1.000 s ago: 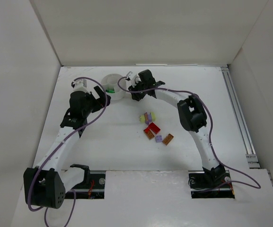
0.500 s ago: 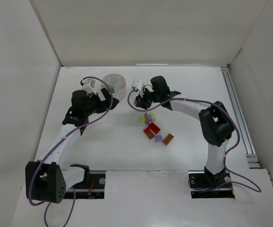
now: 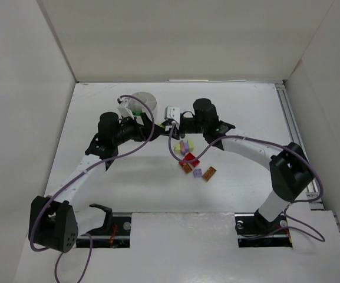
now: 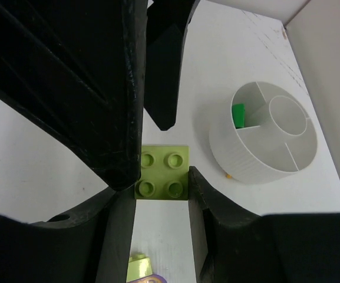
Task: Sort the legos into containers by color
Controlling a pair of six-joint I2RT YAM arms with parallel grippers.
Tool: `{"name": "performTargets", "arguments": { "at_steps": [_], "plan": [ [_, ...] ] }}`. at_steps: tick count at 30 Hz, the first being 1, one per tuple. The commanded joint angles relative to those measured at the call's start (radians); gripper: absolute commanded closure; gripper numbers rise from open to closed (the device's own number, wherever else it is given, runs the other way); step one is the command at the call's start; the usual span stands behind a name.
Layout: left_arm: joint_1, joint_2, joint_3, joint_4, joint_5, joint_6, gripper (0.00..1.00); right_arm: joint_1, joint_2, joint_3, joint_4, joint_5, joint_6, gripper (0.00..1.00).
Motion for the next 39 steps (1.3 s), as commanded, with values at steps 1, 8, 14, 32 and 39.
{"name": "performTargets", "arguments": {
  "at_steps": [1, 8, 14, 32, 39],
  "plan": [
    [-0.019, -0.008, 0.005, 0.078, 0.016, -0.013, 0.05, 0.018, -0.037, -0.006, 0.053, -0.035, -0.020, 0.67],
    [-0.050, 0.029, 0.014, 0.078, -0.003, -0.023, 0.30, 0.027, -0.058, -0.006, 0.066, -0.036, -0.020, 0.67],
    [-0.050, 0.038, 0.024, 0.078, -0.015, -0.023, 0.40, 0.027, -0.106, -0.041, 0.100, -0.061, -0.020, 0.66],
    [-0.050, -0.002, 0.095, 0.046, -0.068, 0.025, 1.00, 0.027, -0.124, -0.032, 0.120, 0.063, 0.037, 0.00],
    [0.014, 0.066, 0.220, -0.101, -0.324, 0.057, 1.00, -0.069, -0.158, -0.057, 0.056, 0.279, 0.141, 0.00]
  ]
}}
